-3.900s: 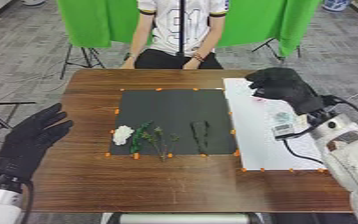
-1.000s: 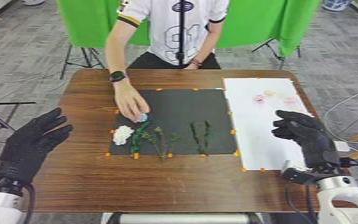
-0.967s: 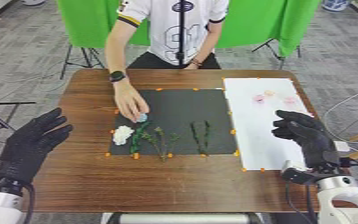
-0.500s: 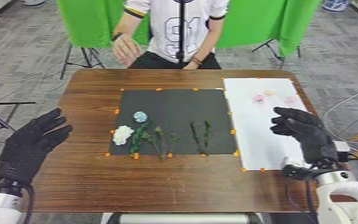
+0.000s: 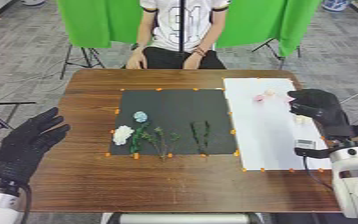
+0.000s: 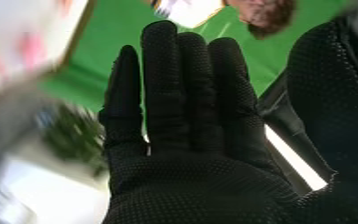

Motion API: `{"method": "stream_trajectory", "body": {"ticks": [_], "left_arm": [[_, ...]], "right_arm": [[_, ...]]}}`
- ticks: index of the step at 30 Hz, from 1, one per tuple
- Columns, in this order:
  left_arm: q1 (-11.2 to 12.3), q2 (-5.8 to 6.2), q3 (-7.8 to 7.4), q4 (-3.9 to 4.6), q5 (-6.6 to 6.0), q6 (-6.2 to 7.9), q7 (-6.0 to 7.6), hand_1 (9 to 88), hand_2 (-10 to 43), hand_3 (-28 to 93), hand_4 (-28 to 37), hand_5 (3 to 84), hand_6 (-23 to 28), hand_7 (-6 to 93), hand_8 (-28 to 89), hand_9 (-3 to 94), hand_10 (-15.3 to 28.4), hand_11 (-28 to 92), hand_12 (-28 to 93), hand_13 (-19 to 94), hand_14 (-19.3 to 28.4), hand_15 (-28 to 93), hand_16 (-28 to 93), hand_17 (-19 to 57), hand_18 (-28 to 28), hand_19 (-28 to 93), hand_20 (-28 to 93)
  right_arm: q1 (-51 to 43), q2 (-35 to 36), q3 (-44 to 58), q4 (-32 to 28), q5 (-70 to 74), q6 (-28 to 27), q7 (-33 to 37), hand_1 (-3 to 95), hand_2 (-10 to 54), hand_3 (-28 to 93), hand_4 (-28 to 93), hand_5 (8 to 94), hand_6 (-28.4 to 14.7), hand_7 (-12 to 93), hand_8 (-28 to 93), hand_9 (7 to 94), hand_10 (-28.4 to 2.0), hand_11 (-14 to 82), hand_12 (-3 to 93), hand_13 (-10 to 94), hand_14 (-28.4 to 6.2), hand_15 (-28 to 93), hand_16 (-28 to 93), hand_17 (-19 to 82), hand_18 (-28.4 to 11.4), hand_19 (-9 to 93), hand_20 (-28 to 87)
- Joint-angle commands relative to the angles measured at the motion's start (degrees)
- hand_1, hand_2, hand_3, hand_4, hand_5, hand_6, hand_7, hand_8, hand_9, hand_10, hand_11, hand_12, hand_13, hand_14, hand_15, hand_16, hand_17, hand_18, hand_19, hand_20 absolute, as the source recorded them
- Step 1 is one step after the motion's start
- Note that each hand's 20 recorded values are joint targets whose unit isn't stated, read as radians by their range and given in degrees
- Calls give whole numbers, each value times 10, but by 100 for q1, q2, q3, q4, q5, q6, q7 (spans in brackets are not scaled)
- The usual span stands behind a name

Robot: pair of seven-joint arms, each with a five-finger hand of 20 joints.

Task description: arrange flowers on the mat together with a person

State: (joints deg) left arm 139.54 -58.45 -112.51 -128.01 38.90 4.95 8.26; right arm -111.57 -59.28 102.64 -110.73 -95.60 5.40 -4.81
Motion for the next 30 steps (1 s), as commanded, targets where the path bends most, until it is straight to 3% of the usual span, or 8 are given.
{"method": "stream_trajectory", "body": {"ticks": [1,6,8,10,15,22,27,30], "left_arm": [[68,69,-23,-4,5,52,47,258,3,710,-252,411,62,133,-76,335,140,209,142,273,166,361,10,-71,236,486,157],[106,72,-53,-7,2,58,47,259,3,710,-252,411,62,132,-76,333,139,207,141,272,166,360,9,-71,235,485,157],[86,83,-53,2,10,35,30,259,3,709,-252,411,62,133,-75,334,139,208,141,272,166,359,9,-71,235,486,157],[62,104,-48,11,9,18,26,259,3,709,-252,411,62,132,-75,334,140,208,141,272,166,359,10,-71,235,485,157],[73,102,-61,14,10,7,18,259,3,709,-252,411,61,134,-76,334,139,208,141,272,166,360,10,-71,235,485,157],[50,142,-39,31,-5,-29,-6,258,3,709,-253,412,62,132,-76,334,140,207,141,272,167,360,10,-71,235,486,157],[31,151,-20,42,-11,-26,8,258,3,709,-253,411,61,133,-75,334,140,207,141,272,166,360,10,-71,235,486,156],[24,145,9,46,-30,-25,44,257,3,709,-253,411,61,133,-76,335,140,207,141,272,166,360,10,-71,235,486,157]], "right_arm": [[679,844,-443,733,-2831,609,711,327,-91,840,-272,432,-29,341,-142,462,-122,301,264,443,-91,511,225,200,-176,633,417],[996,1052,-859,1137,-3955,62,1240,311,-95,852,-281,338,-55,355,-143,363,-120,277,260,369,-91,506,208,175,-174,617,409],[1073,1105,-1006,1268,-4271,-72,1483,299,-95,853,-281,288,-70,294,-122,303,-119,229,255,313,-96,465,200,149,-176,601,404],[1154,1137,-1156,1356,-4389,-175,1798,293,-95,854,-282,280,-70,281,-119,296,-118,218,256,311,-95,456,201,145,-177,599,403],[1355,1217,-1588,1663,-4965,56,2393,307,-95,856,-282,377,-27,337,-144,415,-116,317,271,403,-85,516,215,161,-177,603,405],[1555,1291,-1923,1893,-5140,200,2787,346,-95,861,-282,456,5,405,-168,479,-104,418,296,464,-80,595,225,180,-173,620,414],[1776,1315,-2151,2142,-5098,353,2773,373,-95,843,-282,482,14,418,-181,537,-92,428,297,517,-74,604,234,195,-168,630,418],[1925,1326,-2312,2303,-5024,450,2717,408,-95,803,-283,498,20,433,-76,599,-78,355,387,558,-68,602,249,206,-166,634,421]]}}
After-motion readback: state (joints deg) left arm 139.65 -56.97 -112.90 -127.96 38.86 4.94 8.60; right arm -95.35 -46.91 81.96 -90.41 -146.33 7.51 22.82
